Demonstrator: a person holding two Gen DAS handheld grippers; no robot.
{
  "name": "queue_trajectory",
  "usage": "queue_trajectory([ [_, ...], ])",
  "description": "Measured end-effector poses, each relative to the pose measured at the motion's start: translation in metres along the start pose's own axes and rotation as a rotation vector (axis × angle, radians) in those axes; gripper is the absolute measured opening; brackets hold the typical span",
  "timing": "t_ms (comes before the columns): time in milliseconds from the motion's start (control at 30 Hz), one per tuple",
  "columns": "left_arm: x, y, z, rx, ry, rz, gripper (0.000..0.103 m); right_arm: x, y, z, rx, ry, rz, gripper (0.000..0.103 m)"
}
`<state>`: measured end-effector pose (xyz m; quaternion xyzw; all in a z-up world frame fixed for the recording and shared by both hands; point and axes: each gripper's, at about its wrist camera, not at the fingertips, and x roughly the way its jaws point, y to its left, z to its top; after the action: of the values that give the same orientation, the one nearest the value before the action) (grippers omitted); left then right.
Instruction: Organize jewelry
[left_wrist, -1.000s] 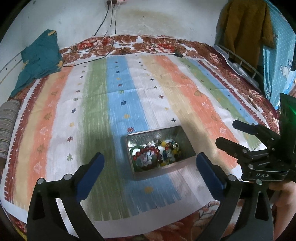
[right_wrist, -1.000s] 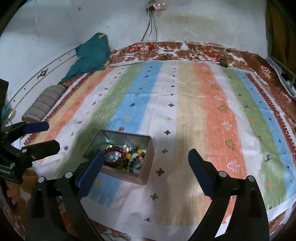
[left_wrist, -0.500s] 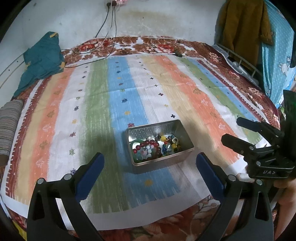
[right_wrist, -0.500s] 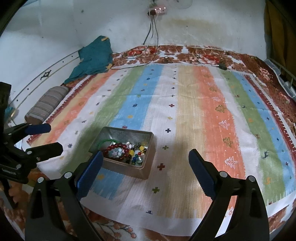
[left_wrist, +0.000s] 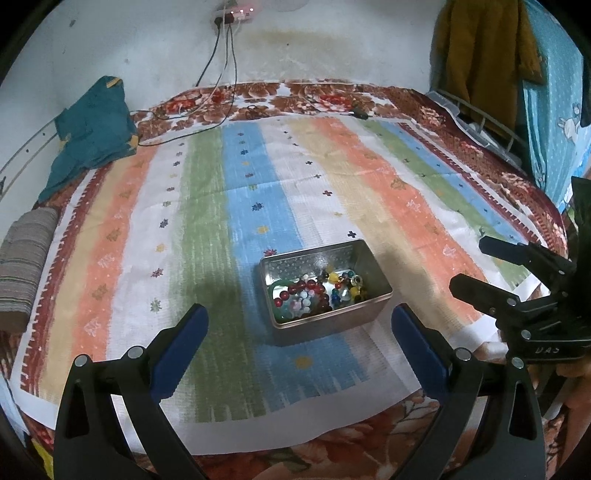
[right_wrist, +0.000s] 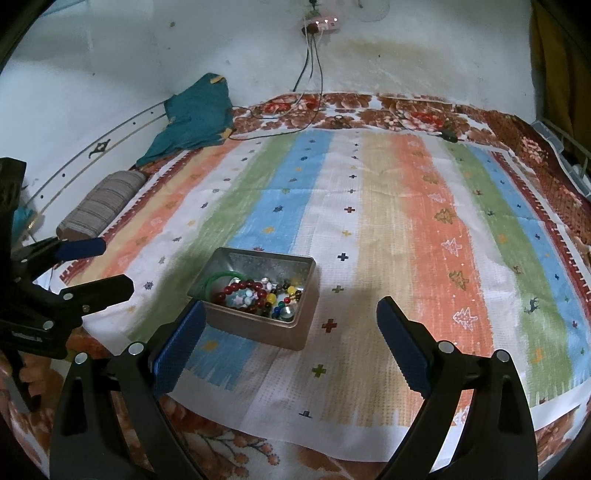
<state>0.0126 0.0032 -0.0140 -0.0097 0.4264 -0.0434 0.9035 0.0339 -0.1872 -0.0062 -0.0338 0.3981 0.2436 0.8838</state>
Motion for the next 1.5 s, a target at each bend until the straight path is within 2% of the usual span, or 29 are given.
queue_trajectory([
  [500,-0.0014,-0.0058,-0.0057,0.03,-0.003,0.024,0.097,-0.0044,-0.0008,-0.0035,0.009,0.001,-0.001,0.094],
  [833,0.0011,-0.0046,-0.0063,0.011,0.022,0.019,0.097,-0.0056,-0.0015,-0.0041,0.014,0.001,-0.002,0.094],
  [1500,0.0008,-0.0048,-0.004,0.01,0.019,0.008,0.097,-0.0035,-0.0026,-0.0041,0.02,0.008,-0.003,0.094],
])
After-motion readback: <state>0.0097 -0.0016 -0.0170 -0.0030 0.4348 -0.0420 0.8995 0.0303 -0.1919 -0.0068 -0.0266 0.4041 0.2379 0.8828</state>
